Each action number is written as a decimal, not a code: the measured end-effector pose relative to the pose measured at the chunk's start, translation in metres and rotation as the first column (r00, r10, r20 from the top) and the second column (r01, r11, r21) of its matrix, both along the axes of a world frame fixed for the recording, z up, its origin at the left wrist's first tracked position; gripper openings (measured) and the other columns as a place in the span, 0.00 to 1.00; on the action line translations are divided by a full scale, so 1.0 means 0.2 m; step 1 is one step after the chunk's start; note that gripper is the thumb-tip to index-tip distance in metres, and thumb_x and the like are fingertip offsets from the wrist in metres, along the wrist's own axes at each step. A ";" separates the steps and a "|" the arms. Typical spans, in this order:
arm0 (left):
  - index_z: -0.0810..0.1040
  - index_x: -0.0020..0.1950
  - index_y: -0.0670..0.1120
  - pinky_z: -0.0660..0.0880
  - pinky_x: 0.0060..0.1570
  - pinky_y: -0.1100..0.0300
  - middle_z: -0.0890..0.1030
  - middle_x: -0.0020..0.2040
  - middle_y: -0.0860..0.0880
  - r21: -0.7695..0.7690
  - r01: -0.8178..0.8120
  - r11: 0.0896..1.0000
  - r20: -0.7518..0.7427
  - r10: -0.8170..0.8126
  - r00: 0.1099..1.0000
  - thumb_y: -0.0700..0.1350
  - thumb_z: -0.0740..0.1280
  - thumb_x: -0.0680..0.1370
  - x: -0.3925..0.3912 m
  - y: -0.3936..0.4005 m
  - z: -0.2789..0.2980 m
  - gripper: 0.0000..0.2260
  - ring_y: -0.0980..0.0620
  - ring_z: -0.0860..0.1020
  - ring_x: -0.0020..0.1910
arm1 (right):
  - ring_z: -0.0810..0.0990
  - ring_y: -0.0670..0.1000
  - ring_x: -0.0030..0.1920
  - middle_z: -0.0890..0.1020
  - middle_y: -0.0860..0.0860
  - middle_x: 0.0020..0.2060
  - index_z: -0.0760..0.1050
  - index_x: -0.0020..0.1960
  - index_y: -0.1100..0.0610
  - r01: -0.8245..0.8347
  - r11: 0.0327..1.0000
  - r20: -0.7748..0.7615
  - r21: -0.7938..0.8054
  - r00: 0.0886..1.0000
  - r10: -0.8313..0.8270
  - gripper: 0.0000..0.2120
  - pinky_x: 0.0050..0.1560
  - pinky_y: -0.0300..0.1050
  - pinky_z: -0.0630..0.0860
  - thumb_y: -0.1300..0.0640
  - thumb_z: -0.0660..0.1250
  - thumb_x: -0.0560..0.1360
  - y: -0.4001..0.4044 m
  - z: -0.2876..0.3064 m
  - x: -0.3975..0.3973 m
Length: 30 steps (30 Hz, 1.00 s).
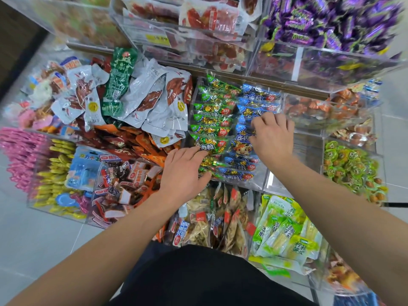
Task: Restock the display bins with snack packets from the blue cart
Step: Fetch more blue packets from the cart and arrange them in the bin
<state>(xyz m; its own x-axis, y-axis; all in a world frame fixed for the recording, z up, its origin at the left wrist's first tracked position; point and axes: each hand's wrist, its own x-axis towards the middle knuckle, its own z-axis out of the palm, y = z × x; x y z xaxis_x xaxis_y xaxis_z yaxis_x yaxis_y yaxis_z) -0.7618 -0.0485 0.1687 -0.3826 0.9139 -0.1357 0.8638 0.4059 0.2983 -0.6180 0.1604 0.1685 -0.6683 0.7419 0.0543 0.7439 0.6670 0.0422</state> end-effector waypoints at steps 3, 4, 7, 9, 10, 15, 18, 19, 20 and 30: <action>0.72 0.74 0.50 0.56 0.74 0.47 0.73 0.74 0.49 0.012 -0.007 1.000 0.003 0.007 1.000 0.57 0.66 0.78 0.00 0.00 0.00 0.25 0.45 0.69 0.73 | 0.72 0.60 0.53 0.75 0.54 0.52 0.75 0.57 0.55 0.045 0.998 -0.124 0.040 0.991 -0.040 0.17 0.52 0.54 0.65 0.51 0.71 0.71 -0.05 0.03 0.02; 0.72 0.74 0.50 0.56 0.73 0.47 0.73 0.74 0.49 0.017 -0.011 1.000 0.004 0.011 1.000 0.57 0.66 0.78 0.00 0.00 0.00 0.25 0.45 0.69 0.72 | 0.73 0.59 0.50 0.75 0.53 0.49 0.75 0.54 0.55 0.020 1.000 -0.196 0.020 0.980 -0.015 0.13 0.47 0.52 0.67 0.52 0.70 0.72 -0.08 0.04 0.03; 0.72 0.74 0.51 0.56 0.73 0.48 0.73 0.74 0.49 0.021 -0.017 1.000 0.015 0.017 1.000 0.57 0.66 0.78 0.00 0.00 0.00 0.25 0.45 0.69 0.72 | 0.78 0.57 0.40 0.79 0.52 0.40 0.74 0.50 0.53 -0.077 0.955 -0.142 -0.286 0.989 0.037 0.04 0.34 0.44 0.67 0.55 0.62 0.76 -0.19 0.03 0.06; 0.72 0.74 0.51 0.56 0.73 0.47 0.72 0.74 0.49 0.014 -0.014 1.000 0.016 0.014 1.000 0.57 0.66 0.78 0.00 0.00 0.00 0.25 0.45 0.68 0.73 | 0.78 0.60 0.48 0.80 0.56 0.50 0.73 0.60 0.54 -0.041 0.897 0.154 -0.441 0.981 0.120 0.12 0.39 0.48 0.71 0.60 0.59 0.77 -0.23 -0.01 0.07; 0.72 0.74 0.51 0.57 0.73 0.47 0.72 0.74 0.49 0.012 -0.012 1.000 0.018 0.012 1.000 0.57 0.66 0.78 0.00 0.00 0.00 0.25 0.45 0.68 0.73 | 0.77 0.61 0.54 0.78 0.57 0.56 0.70 0.66 0.56 -0.001 0.883 0.231 -0.470 0.965 0.124 0.18 0.43 0.51 0.73 0.62 0.60 0.77 -0.24 -0.02 0.06; 0.72 0.74 0.50 0.58 0.73 0.48 0.72 0.74 0.49 0.018 -0.013 1.000 0.027 0.012 1.000 0.56 0.66 0.78 -0.01 -0.01 0.01 0.25 0.45 0.69 0.73 | 0.67 0.61 0.67 0.70 0.57 0.66 0.61 0.72 0.59 0.114 0.866 0.245 -0.488 0.970 0.010 0.28 0.61 0.57 0.73 0.62 0.65 0.74 -0.24 -0.03 0.01; 0.73 0.74 0.50 0.59 0.74 0.47 0.73 0.74 0.49 0.035 -0.017 0.999 0.051 0.015 0.999 0.56 0.66 0.79 -0.01 -0.01 0.02 0.24 0.46 0.69 0.73 | 0.65 0.61 0.70 0.69 0.57 0.69 0.58 0.76 0.59 0.110 0.865 0.270 -0.490 0.962 0.031 0.31 0.65 0.56 0.71 0.59 0.65 0.75 -0.25 -0.03 0.02; 0.73 0.74 0.50 0.59 0.74 0.47 0.73 0.74 0.49 0.043 -0.019 0.999 0.064 0.016 0.998 0.55 0.66 0.79 -0.01 -0.01 0.02 0.24 0.46 0.68 0.74 | 0.66 0.61 0.69 0.69 0.57 0.68 0.59 0.76 0.58 0.102 0.863 0.247 -0.496 0.969 0.028 0.30 0.64 0.56 0.71 0.59 0.65 0.75 -0.25 -0.02 0.04; 0.73 0.74 0.49 0.59 0.75 0.46 0.73 0.74 0.48 0.053 -0.021 0.998 0.079 0.017 0.997 0.55 0.66 0.79 -0.01 -0.01 0.03 0.24 0.46 0.68 0.74 | 0.68 0.62 0.68 0.71 0.57 0.67 0.62 0.74 0.58 0.087 0.864 0.207 -0.495 0.978 0.020 0.28 0.62 0.56 0.72 0.59 0.64 0.76 -0.24 -0.01 0.05; 0.73 0.73 0.50 0.67 0.68 0.53 0.77 0.69 0.51 0.203 -0.163 0.966 0.291 0.099 0.952 0.51 0.67 0.79 0.12 -0.21 0.25 0.22 0.51 0.72 0.68 | 0.78 0.58 0.59 0.78 0.56 0.61 0.74 0.66 0.56 0.092 0.836 -0.296 -0.541 0.909 -0.292 0.20 0.57 0.48 0.72 0.53 0.66 0.75 -0.49 0.08 0.30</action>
<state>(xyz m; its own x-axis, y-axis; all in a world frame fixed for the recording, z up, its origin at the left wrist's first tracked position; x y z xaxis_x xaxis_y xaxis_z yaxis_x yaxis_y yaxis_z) -0.7371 -0.0904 0.2192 -0.4775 0.8771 -0.0525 0.6782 0.4059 0.6127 -0.5586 0.0625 0.1849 -0.5175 0.8405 -0.1606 0.7549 0.3602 -0.5481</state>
